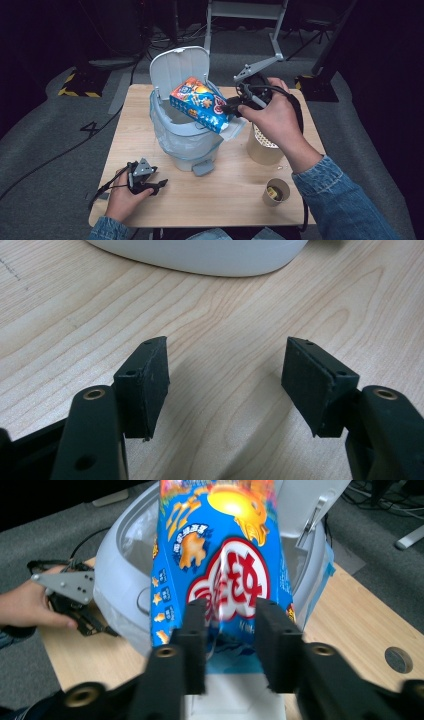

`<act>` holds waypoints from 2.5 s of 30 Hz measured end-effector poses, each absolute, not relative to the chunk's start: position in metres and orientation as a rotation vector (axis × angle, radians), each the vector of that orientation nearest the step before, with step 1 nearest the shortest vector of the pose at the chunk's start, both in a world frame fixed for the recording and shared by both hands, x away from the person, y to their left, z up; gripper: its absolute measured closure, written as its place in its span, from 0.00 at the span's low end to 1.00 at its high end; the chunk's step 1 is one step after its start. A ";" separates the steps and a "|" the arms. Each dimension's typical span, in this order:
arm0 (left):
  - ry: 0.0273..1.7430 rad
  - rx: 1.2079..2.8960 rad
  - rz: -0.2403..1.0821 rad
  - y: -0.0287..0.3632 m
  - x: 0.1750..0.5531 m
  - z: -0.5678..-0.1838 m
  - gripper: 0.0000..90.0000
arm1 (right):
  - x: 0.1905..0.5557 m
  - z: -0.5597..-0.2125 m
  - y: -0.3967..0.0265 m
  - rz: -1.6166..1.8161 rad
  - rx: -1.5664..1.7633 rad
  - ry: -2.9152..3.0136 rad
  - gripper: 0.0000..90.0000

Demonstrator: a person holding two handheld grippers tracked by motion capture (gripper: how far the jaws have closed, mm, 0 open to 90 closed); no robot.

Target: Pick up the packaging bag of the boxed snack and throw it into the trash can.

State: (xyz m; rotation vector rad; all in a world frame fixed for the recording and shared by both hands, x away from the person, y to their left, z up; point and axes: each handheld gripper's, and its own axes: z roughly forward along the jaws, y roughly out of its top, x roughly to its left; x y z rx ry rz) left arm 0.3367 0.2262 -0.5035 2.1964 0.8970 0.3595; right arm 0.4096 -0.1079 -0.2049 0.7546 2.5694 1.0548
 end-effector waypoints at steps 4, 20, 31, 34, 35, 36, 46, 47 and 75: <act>0.897 2.197 0.361 0.226 0.337 -0.504 0.40 | 0.409 -0.207 -0.106 1.092 0.742 2.543 0.57; 0.899 2.196 0.353 0.226 0.337 -0.504 0.40 | 0.378 -0.201 -0.157 1.241 0.672 2.406 0.41; 0.898 2.197 0.352 0.226 0.337 -0.504 0.40 | 0.372 -0.250 -0.162 1.165 0.655 2.495 0.37; 0.898 2.197 0.353 0.226 0.337 -0.504 0.40 | 0.379 -0.262 -0.161 1.134 0.682 2.516 0.34; 0.898 2.198 0.354 0.226 0.337 -0.504 0.40 | 0.382 -0.269 -0.161 1.122 0.686 2.527 0.33; 0.898 2.197 0.353 0.226 0.337 -0.504 0.40 | 0.383 -0.271 -0.161 1.121 0.682 2.525 0.32; 0.899 2.197 0.354 0.226 0.337 -0.504 0.40 | 0.390 -0.268 -0.154 1.217 0.629 2.446 0.41; 0.899 2.197 0.354 0.226 0.337 -0.504 0.40 | 0.390 -0.267 -0.154 1.218 0.625 2.434 0.44; 0.899 2.198 0.350 0.227 0.336 -0.504 0.40 | 0.379 -0.237 -0.114 1.320 0.443 2.333 0.80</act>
